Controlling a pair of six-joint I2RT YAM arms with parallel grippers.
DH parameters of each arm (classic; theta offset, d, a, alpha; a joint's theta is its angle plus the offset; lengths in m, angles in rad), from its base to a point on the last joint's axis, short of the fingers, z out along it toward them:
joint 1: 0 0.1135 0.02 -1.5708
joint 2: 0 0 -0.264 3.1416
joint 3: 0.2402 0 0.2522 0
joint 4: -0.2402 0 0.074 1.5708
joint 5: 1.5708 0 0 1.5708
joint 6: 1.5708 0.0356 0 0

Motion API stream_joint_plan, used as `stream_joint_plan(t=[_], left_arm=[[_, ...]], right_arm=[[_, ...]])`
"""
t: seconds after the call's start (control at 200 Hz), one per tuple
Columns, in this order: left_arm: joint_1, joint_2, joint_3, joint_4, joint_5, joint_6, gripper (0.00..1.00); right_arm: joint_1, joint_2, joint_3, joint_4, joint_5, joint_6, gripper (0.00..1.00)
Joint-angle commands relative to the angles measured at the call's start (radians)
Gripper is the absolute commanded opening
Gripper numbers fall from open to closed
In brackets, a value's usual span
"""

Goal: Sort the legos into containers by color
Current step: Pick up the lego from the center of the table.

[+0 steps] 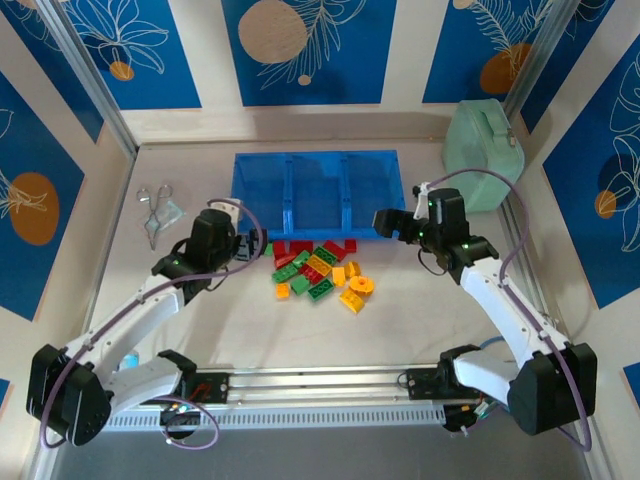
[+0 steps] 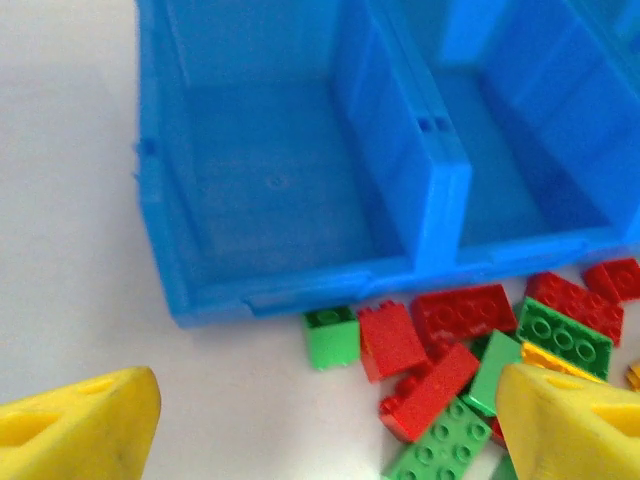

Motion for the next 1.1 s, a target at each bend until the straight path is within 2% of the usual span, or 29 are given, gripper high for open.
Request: stream_joint_plan(t=[0.0, 0.14, 0.375, 0.555, 0.886, 1.096], left_arm=[[-0.056, 0.056, -0.015, -0.025, 0.046, -0.056, 0.85], [-0.091, 0.144, -0.022, -0.012, 0.038, -0.081, 0.8], [-0.09, 0.268, 0.007, 0.022, 0.007, -0.131, 0.7], [-0.051, 0.393, 0.06, 0.011, 0.018, -0.151, 0.62], [0.019, 0.438, 0.059, 0.057, 0.025, -0.179, 0.57], [0.025, 0.49, 0.085, 0.079, 0.037, -0.158, 0.55]], right_arm=[[0.031, 0.023, 0.026, -0.071, -0.005, -0.014, 0.9], [0.06, 0.041, 0.01, -0.057, -0.023, -0.011, 0.81], [0.097, 0.066, -0.001, -0.031, -0.02, 0.001, 0.77], [0.114, 0.072, -0.002, -0.03, -0.009, 0.003, 0.74], [0.124, 0.07, -0.02, -0.015, -0.008, 0.009, 0.73], [0.129, 0.066, -0.023, -0.015, -0.002, 0.012, 0.73]])
